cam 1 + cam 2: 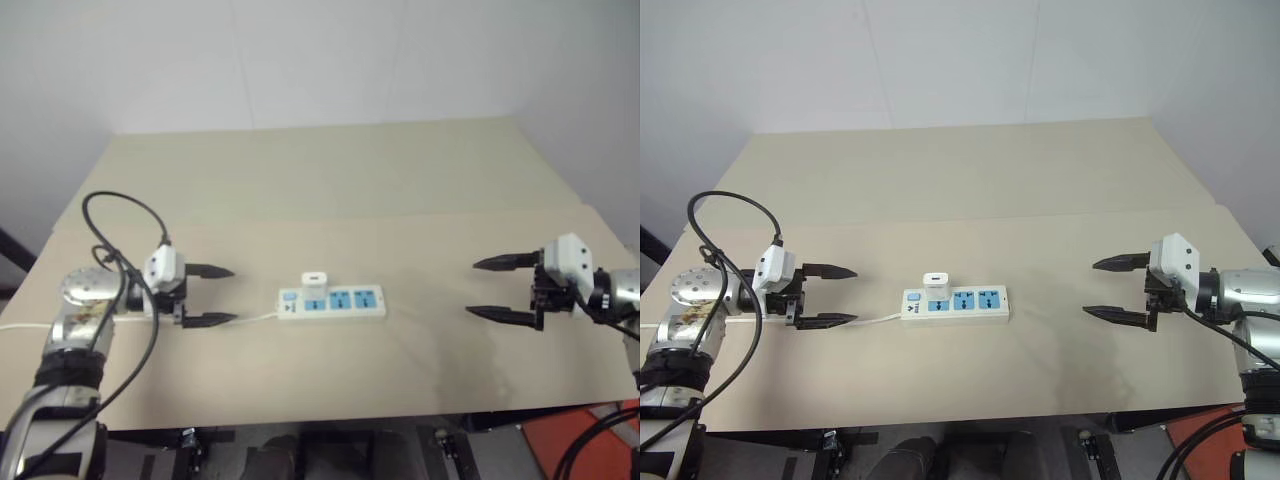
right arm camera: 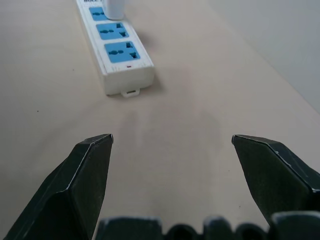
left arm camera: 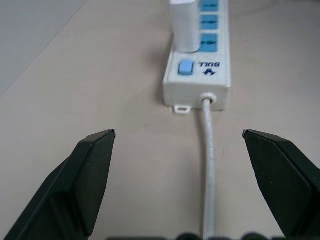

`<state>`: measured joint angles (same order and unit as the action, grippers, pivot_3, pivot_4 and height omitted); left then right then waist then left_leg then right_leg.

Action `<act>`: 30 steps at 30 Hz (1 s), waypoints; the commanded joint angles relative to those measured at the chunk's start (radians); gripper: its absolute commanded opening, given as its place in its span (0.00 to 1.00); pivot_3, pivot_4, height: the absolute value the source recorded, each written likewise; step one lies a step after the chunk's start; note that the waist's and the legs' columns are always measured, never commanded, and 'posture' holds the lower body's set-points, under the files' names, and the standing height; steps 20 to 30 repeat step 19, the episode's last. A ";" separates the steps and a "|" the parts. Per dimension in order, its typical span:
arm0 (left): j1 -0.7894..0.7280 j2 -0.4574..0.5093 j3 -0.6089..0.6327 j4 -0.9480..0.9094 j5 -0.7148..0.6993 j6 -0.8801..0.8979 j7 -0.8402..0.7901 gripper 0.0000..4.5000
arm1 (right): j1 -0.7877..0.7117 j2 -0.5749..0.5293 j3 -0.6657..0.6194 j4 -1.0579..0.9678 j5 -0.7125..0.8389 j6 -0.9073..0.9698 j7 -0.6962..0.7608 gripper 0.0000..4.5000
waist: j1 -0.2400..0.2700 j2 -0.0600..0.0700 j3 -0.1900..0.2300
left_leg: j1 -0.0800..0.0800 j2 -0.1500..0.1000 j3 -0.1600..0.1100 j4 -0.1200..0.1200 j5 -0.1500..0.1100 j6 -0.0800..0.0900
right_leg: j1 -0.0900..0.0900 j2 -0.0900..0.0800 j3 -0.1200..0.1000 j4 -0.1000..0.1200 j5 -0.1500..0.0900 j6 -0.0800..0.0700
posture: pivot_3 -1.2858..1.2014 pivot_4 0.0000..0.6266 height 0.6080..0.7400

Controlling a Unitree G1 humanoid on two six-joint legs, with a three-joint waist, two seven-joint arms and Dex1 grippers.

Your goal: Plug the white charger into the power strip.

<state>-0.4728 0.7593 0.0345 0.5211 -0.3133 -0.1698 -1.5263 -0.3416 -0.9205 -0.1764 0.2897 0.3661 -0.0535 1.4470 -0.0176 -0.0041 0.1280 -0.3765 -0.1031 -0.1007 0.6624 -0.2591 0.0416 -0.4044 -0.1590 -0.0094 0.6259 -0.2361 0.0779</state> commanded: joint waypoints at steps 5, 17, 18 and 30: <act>-0.037 -0.001 0.013 0.029 -0.001 -0.042 -0.010 0.99 | -0.013 -0.031 -0.030 -0.025 0.015 -0.004 -0.022 1.00 | 0.004 0.000 0.000 | 0.000 0.000 0.000 0.000 0.000 0.000 | 0.000 0.000 0.000 0.000 0.000 0.000 | 0.52 0.24 1.00; -0.075 -0.006 -0.006 0.109 0.033 -0.100 -0.015 0.99 | -0.009 -0.017 -0.021 -0.030 0.013 -0.009 -0.047 1.00 | 0.004 0.000 0.000 | 0.000 -0.001 0.000 0.000 0.000 0.000 | 0.000 0.000 0.000 0.000 0.000 0.000 | 0.52 0.24 1.00; -0.076 -0.007 -0.005 0.114 0.033 -0.106 -0.019 0.99 | -0.007 -0.014 -0.023 -0.035 0.015 -0.014 -0.049 1.00 | 0.004 0.000 0.000 | 0.000 -0.001 0.000 0.000 0.000 0.000 | 0.000 0.000 -0.001 0.000 0.000 0.000 | 0.52 0.24 1.00; -0.078 -0.007 -0.003 0.118 0.033 -0.110 -0.023 0.99 | -0.006 -0.009 -0.022 -0.041 0.016 -0.014 -0.053 1.00 | 0.004 0.000 0.000 | 0.000 -0.001 0.000 0.000 0.000 0.000 | 0.000 0.000 0.000 0.000 0.000 0.000 | 0.52 0.24 1.00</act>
